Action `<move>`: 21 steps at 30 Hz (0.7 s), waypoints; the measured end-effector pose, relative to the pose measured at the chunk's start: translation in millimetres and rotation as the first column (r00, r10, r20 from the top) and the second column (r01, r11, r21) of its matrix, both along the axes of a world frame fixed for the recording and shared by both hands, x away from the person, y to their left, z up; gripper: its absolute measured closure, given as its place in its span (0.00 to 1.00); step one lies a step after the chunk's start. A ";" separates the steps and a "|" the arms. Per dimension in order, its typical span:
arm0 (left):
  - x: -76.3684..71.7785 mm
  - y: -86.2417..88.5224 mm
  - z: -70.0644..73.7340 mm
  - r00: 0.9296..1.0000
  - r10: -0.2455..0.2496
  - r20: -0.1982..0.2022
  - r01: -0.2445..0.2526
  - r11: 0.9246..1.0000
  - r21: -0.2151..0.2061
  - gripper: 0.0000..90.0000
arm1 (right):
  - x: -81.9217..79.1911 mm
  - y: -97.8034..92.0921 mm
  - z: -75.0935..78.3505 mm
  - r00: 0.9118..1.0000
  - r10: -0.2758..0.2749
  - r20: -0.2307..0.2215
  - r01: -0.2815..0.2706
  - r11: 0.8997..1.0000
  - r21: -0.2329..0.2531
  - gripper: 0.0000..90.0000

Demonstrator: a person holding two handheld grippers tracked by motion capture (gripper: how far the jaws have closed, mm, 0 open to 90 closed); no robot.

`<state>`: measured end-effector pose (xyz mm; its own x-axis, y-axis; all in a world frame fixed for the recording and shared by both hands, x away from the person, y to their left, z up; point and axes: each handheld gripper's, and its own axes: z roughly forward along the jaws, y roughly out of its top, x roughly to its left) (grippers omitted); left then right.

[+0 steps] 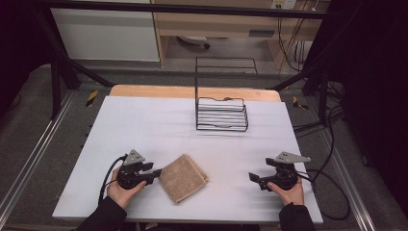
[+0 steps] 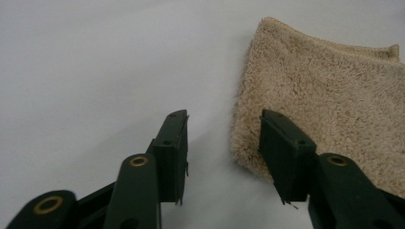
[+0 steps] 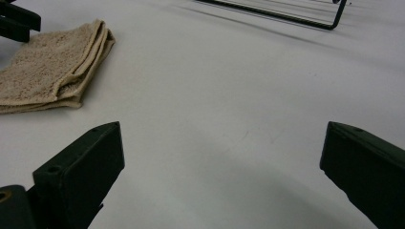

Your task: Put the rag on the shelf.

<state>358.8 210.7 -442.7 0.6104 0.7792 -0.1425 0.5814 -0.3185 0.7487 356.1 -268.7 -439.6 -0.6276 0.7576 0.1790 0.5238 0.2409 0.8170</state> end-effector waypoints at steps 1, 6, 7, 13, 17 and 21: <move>0.3 -1.1 -0.6 1.000 -0.004 -0.009 0.004 1.000 0.001 0.65 | 0.2 1.3 0.3 1.000 0.001 -0.002 -0.001 1.000 0.000 0.02; 1.0 -7.0 -4.3 1.000 -0.006 -0.028 0.006 1.000 0.009 0.72 | 1.0 5.4 0.8 1.000 0.006 -0.007 -0.006 1.000 -0.007 0.02; 1.4 -7.4 -5.5 0.999 -0.008 -0.034 0.008 1.000 0.006 0.74 | 1.6 6.3 0.6 1.000 0.012 -0.005 -0.012 1.000 -0.014 0.02; 1.2 -9.4 -7.8 0.998 -0.009 -0.058 0.008 1.000 -0.004 0.83 | 4.4 19.9 2.5 0.999 0.032 -0.015 -0.032 0.999 -0.018 0.03; -0.4 -12.3 -9.0 0.999 -0.009 -0.049 0.009 1.000 0.006 0.87 | 7.6 30.5 3.4 0.998 0.052 -0.025 -0.053 0.998 -0.029 0.03; -1.3 -14.0 -9.5 0.999 -0.001 -0.045 0.001 1.000 0.011 0.88 | 11.4 39.5 2.1 0.998 0.057 -0.032 -0.058 0.998 -0.028 0.03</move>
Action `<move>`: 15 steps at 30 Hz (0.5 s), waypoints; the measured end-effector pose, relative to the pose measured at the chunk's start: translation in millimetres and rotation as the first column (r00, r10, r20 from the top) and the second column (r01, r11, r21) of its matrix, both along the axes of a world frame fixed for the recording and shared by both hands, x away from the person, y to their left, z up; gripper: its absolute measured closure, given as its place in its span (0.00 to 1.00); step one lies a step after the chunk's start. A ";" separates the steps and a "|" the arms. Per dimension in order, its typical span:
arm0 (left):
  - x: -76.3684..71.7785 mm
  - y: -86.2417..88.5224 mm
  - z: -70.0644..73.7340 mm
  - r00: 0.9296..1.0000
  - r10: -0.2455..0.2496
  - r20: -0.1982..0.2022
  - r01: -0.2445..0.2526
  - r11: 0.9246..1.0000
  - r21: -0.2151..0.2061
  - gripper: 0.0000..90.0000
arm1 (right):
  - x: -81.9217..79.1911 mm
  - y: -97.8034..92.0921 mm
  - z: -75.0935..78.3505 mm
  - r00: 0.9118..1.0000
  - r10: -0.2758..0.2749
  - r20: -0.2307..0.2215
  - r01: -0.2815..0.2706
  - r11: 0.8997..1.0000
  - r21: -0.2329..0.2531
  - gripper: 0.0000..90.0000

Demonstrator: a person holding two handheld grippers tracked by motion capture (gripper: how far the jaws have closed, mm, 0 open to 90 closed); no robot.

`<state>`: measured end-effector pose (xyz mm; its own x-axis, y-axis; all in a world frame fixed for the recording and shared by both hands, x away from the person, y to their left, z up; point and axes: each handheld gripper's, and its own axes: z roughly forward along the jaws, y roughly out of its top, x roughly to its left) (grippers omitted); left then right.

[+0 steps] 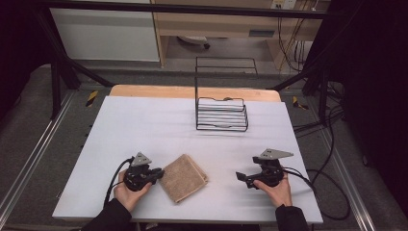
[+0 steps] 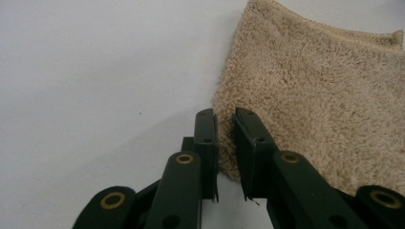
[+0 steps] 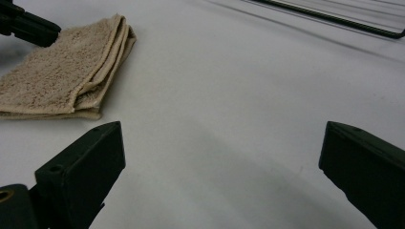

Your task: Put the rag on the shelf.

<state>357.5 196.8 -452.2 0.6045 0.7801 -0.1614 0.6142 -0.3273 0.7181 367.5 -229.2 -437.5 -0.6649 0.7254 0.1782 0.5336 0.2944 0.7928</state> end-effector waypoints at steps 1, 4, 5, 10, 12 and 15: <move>-0.1 -0.3 -0.1 1.000 0.001 -0.002 -0.001 1.000 -0.002 0.88 | 1.4 3.3 0.3 1.000 0.000 -0.006 0.000 1.000 -0.005 0.03; -0.4 -1.1 -0.2 1.000 0.004 -0.003 -0.004 1.000 -0.002 0.89 | 8.0 16.6 3.3 1.000 0.001 -0.004 -0.001 1.000 0.002 0.03; -0.5 -1.2 -0.1 1.000 0.004 -0.003 -0.004 1.000 0.000 0.89 | 8.0 16.6 3.3 1.000 0.001 -0.004 -0.001 1.000 0.002 0.03; -0.9 -2.6 0.4 1.000 0.007 0.000 -0.007 1.000 0.010 0.91 | 15.8 41.1 9.7 1.000 0.012 -0.004 -0.012 1.000 0.011 0.03; -1.4 -3.1 0.3 1.000 0.008 0.004 -0.008 1.000 0.012 0.91 | 16.8 44.3 10.2 1.000 0.017 -0.002 -0.017 1.000 0.009 0.03; -2.0 -3.8 0.3 1.000 0.008 0.010 -0.009 1.000 0.018 0.92 | 23.3 64.6 11.9 1.000 0.031 0.003 -0.031 0.999 -0.006 0.02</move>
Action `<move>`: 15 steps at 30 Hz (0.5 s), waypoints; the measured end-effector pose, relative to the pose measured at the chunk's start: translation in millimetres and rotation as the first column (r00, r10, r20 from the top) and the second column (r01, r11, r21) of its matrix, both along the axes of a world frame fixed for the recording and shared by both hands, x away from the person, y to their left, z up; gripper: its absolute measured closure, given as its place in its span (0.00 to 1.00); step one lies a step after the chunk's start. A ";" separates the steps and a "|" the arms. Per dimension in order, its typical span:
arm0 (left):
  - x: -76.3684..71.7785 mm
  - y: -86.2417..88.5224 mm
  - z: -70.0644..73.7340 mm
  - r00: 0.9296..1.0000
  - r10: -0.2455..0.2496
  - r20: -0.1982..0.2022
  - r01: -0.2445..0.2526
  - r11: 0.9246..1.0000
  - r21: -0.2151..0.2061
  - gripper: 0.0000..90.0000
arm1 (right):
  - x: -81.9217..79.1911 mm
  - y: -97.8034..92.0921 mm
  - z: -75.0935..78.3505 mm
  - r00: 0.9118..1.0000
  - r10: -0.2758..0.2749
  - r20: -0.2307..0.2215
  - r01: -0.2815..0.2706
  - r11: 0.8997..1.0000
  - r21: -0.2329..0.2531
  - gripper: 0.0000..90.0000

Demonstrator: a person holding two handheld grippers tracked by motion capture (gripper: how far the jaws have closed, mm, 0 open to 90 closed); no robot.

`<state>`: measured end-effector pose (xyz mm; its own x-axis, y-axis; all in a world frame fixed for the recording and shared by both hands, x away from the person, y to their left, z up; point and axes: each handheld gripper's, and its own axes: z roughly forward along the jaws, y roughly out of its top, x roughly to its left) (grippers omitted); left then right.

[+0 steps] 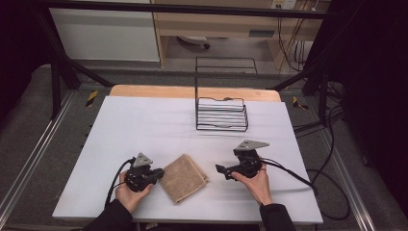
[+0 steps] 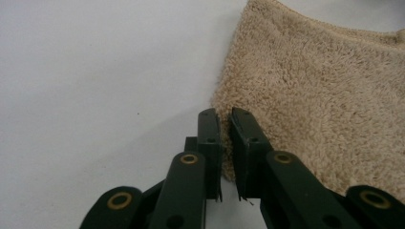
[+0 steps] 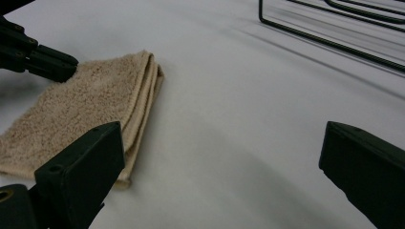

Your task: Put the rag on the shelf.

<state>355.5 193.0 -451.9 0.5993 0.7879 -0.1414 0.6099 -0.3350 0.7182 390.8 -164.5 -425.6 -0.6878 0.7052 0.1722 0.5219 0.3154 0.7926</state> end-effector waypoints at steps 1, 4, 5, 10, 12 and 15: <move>-0.1 0.0 0.0 1.000 0.000 0.000 0.000 1.000 -0.001 0.92 | 1.4 5.5 0.5 1.000 -0.001 -0.006 0.001 1.000 0.000 0.02; 0.0 0.1 -0.1 1.000 -0.001 0.000 0.001 1.000 -0.001 0.92 | 4.3 14.9 0.7 1.000 0.008 -0.001 -0.008 1.000 -0.006 0.02; 0.1 0.2 -0.2 1.000 -0.002 0.000 0.002 1.000 -0.002 0.92 | 5.6 20.3 0.9 1.000 0.015 -0.007 -0.015 1.000 -0.011 0.02; 0.1 0.4 -0.5 1.000 -0.003 0.001 0.003 1.000 -0.004 0.92 | 14.3 48.4 -0.5 1.000 0.025 -0.007 -0.025 0.999 -0.043 0.04; 0.1 0.4 -0.4 1.000 -0.004 0.002 0.004 1.000 -0.003 0.92 | 19.7 62.1 -1.5 0.999 0.040 -0.007 -0.040 0.998 -0.049 0.05; 0.0 0.4 -0.5 1.000 -0.007 0.004 0.007 1.000 -0.001 0.92 | 25.7 79.7 -3.8 0.997 0.079 -0.017 -0.080 0.994 -0.073 0.10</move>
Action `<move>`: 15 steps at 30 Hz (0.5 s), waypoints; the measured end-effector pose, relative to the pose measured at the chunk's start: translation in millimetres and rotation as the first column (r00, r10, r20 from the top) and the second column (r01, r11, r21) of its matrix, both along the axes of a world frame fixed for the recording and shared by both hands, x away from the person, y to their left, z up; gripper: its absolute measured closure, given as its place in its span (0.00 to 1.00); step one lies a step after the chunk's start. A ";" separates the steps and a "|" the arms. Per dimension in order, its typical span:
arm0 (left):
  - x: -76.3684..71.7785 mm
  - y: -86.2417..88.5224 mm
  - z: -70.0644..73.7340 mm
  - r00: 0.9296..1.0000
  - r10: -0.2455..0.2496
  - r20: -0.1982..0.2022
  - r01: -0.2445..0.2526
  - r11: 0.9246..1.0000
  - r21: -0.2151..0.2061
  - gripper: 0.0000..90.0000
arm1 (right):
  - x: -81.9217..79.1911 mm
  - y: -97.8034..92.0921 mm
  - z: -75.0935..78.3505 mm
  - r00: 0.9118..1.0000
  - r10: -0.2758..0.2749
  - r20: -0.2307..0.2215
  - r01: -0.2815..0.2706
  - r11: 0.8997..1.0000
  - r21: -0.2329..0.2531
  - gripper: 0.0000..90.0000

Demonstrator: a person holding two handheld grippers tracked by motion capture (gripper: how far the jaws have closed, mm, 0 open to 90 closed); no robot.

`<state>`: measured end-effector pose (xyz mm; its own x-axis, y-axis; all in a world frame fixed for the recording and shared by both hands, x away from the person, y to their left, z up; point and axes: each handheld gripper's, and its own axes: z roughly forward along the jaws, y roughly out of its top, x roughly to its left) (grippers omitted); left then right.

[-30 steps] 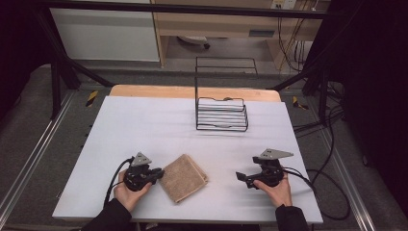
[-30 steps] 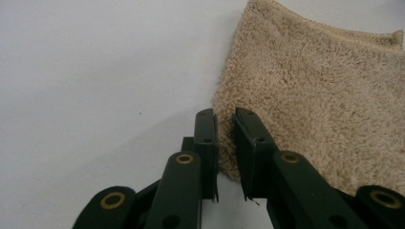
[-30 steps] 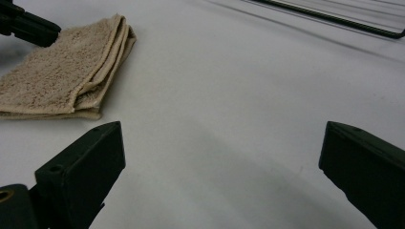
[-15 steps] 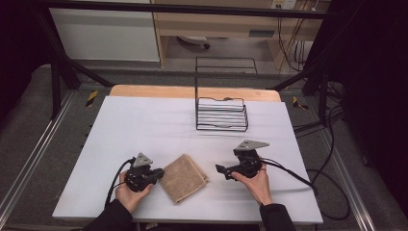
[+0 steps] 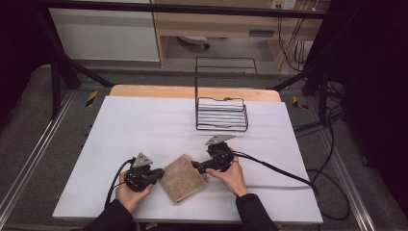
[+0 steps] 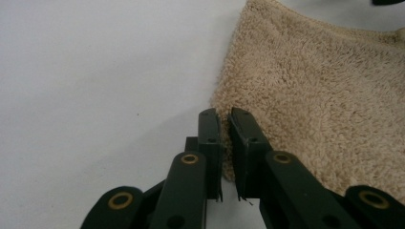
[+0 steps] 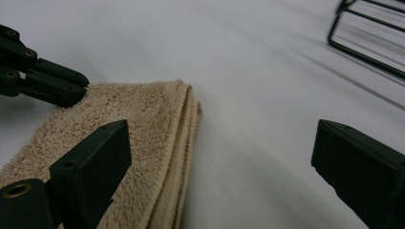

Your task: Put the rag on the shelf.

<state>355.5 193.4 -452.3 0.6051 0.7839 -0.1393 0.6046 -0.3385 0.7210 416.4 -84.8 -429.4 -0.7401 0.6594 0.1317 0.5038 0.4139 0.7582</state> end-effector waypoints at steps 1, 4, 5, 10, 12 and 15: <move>0.0 0.0 0.0 1.000 0.000 0.001 0.000 1.000 0.001 0.92 | 1.6 5.0 -1.1 1.000 0.011 0.000 -0.011 1.000 -0.010 0.12; 0.0 0.0 0.0 1.000 -0.001 0.001 0.001 1.000 0.001 0.92 | 7.0 16.7 -4.8 1.000 0.027 -0.016 -0.027 1.000 -0.015 0.20; 0.0 0.0 0.1 1.000 -0.002 0.000 0.002 1.000 0.001 0.92 | 9.3 20.0 -6.4 0.999 0.034 -0.022 -0.034 0.999 -0.016 0.23; 0.3 0.1 0.1 1.000 -0.001 -0.002 0.001 1.000 -0.002 0.93 | 20.6 30.4 -14.7 0.997 0.038 -0.071 -0.039 0.999 -0.013 0.39; 0.3 0.1 0.1 1.000 -0.001 -0.002 0.001 1.000 -0.002 0.93 | 23.1 32.0 -16.9 0.995 0.041 -0.088 -0.042 0.999 -0.011 0.45; 0.6 0.4 0.3 1.000 -0.001 -0.005 0.001 1.000 -0.004 0.93 | 25.9 33.2 -20.3 0.991 0.059 -0.117 -0.058 0.998 0.006 0.56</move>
